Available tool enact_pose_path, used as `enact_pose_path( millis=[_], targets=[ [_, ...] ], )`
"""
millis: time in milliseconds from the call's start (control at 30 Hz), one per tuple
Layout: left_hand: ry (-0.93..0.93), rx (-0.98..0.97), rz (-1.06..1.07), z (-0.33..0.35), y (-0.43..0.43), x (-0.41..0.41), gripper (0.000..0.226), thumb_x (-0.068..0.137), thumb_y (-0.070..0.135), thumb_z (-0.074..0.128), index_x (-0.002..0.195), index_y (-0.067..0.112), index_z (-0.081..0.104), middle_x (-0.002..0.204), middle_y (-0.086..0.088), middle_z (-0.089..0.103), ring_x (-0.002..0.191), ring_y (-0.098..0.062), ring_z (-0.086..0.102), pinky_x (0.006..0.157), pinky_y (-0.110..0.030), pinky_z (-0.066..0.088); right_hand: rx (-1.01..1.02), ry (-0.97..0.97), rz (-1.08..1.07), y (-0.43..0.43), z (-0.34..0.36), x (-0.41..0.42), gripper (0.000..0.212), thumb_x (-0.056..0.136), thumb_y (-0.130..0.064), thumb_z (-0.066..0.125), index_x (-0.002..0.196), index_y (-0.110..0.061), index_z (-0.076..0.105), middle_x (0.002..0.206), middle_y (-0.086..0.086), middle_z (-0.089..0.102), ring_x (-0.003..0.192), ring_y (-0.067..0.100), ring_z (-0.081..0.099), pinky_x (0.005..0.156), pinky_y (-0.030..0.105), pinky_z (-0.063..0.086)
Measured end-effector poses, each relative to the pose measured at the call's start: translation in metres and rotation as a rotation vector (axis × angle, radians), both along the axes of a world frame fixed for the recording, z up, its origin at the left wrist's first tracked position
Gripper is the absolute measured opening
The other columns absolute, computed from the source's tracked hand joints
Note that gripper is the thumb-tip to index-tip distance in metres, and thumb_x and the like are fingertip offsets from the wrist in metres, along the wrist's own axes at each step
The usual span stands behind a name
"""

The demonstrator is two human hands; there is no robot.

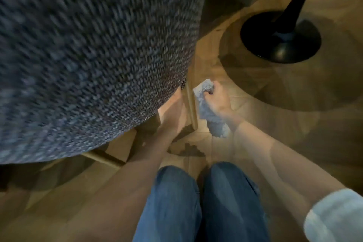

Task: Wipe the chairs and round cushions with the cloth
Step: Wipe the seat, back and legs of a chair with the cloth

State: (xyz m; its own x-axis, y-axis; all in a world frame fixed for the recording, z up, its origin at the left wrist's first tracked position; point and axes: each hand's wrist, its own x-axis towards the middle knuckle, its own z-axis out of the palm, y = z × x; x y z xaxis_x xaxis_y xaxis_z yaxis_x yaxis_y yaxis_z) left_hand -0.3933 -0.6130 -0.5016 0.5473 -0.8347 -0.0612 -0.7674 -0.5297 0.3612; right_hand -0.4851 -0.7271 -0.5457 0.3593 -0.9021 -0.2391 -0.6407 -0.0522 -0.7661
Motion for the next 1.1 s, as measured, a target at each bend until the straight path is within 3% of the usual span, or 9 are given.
enact_pose_path(
  millis=[100, 200, 233, 333, 433, 567, 733, 900, 1100],
  targets=[
    [-0.082, 0.147, -0.008, 0.019, 0.01, -0.024, 0.07, 0.099, 0.013, 0.042, 0.153, 0.015, -0.002, 0.162, -0.002, 0.002, 0.146, -0.024, 0.013, 0.115, -0.036, 0.016, 0.067, 0.077, 0.054, 0.005, 0.044, -0.029, 0.011, 0.086, -0.016, 0.056, 0.097, -0.014, 0.057, 0.097, 0.01, 0.062, 0.097, 0.03, 0.058, 0.084, 0.038, 0.045],
    [0.069, 0.304, -0.068, 0.049, 0.025, -0.05, 0.07, 0.097, 0.014, 0.045, 0.153, 0.016, 0.003, 0.161, -0.005, 0.007, 0.147, -0.025, 0.007, 0.118, -0.04, 0.008, 0.093, 0.114, 0.028, 0.014, 0.099, -0.062, 0.013, 0.085, -0.011, 0.055, 0.081, -0.021, 0.05, 0.082, 0.007, 0.058, 0.087, 0.028, 0.056, 0.074, 0.036, 0.04],
    [0.152, 0.341, -0.078, 0.067, 0.029, -0.058, 0.067, 0.098, 0.016, 0.044, 0.153, 0.016, 0.006, 0.161, -0.005, 0.012, 0.147, -0.026, 0.011, 0.118, -0.04, 0.011, 0.097, 0.136, 0.026, 0.017, 0.119, -0.072, 0.008, 0.086, -0.01, 0.056, 0.089, -0.017, 0.054, 0.089, 0.011, 0.062, 0.091, 0.03, 0.057, 0.073, 0.034, 0.039],
    [0.287, 0.413, -0.111, 0.132, 0.039, -0.081, 0.057, 0.102, 0.022, 0.037, 0.153, 0.018, 0.012, 0.158, -0.004, 0.022, 0.143, -0.026, 0.022, 0.115, -0.042, 0.025, 0.108, 0.176, 0.043, 0.025, 0.186, -0.097, 0.026, 0.088, -0.009, 0.056, 0.114, -0.005, 0.058, 0.11, 0.016, 0.064, 0.107, 0.033, 0.057, 0.077, 0.03, 0.039],
    [0.297, 0.353, -0.129, 0.212, 0.045, -0.097, 0.051, 0.102, 0.022, 0.036, 0.151, 0.018, 0.022, 0.152, -0.003, 0.032, 0.138, -0.026, 0.032, 0.11, -0.039, 0.031, 0.103, 0.184, 0.04, 0.035, 0.265, -0.112, 0.03, 0.089, -0.012, 0.057, 0.118, -0.006, 0.056, 0.115, 0.012, 0.062, 0.111, 0.029, 0.055, 0.077, 0.025, 0.036],
    [0.309, 0.29, -0.179, 0.32, 0.051, -0.109, 0.047, 0.102, 0.023, 0.035, 0.148, 0.021, 0.028, 0.141, -0.005, 0.044, 0.128, -0.026, 0.043, 0.101, -0.039, 0.038, 0.04, 0.173, 0.07, 0.044, 0.369, -0.123, 0.015, 0.086, -0.013, 0.058, 0.101, -0.011, 0.056, 0.103, 0.007, 0.064, 0.102, 0.027, 0.057, 0.081, 0.029, 0.041],
    [0.281, 0.12, -0.278, 0.418, 0.059, -0.104, 0.045, 0.1, 0.018, 0.038, 0.145, 0.022, 0.036, 0.137, -0.003, 0.048, 0.12, -0.026, 0.049, 0.094, -0.043, 0.046, -0.034, 0.137, 0.101, 0.047, 0.471, -0.131, 0.015, 0.088, -0.016, 0.057, 0.103, -0.015, 0.056, 0.099, -0.002, 0.059, 0.101, 0.023, 0.055, 0.086, 0.038, 0.046],
    [0.276, -0.075, -0.226, 0.462, 0.069, -0.075, 0.041, 0.099, 0.017, 0.042, 0.14, 0.018, 0.044, 0.134, -0.004, 0.052, 0.12, -0.025, 0.049, 0.095, -0.042, 0.045, -0.087, 0.114, 0.152, 0.039, 0.526, -0.12, 0.018, 0.087, -0.016, 0.06, 0.105, -0.014, 0.057, 0.096, -0.002, 0.059, 0.093, 0.017, 0.056, 0.076, 0.027, 0.037],
    [0.254, -0.087, -0.115, 0.48, 0.058, -0.041, 0.041, 0.099, 0.019, 0.043, 0.141, 0.017, 0.043, 0.137, -0.004, 0.048, 0.124, -0.025, 0.046, 0.099, -0.042, 0.043, -0.063, 0.079, 0.221, 0.01, 0.555, -0.09, 0.019, 0.089, -0.017, 0.06, 0.107, -0.017, 0.055, 0.098, -0.004, 0.057, 0.092, 0.014, 0.054, 0.077, 0.025, 0.038]
  ],
)
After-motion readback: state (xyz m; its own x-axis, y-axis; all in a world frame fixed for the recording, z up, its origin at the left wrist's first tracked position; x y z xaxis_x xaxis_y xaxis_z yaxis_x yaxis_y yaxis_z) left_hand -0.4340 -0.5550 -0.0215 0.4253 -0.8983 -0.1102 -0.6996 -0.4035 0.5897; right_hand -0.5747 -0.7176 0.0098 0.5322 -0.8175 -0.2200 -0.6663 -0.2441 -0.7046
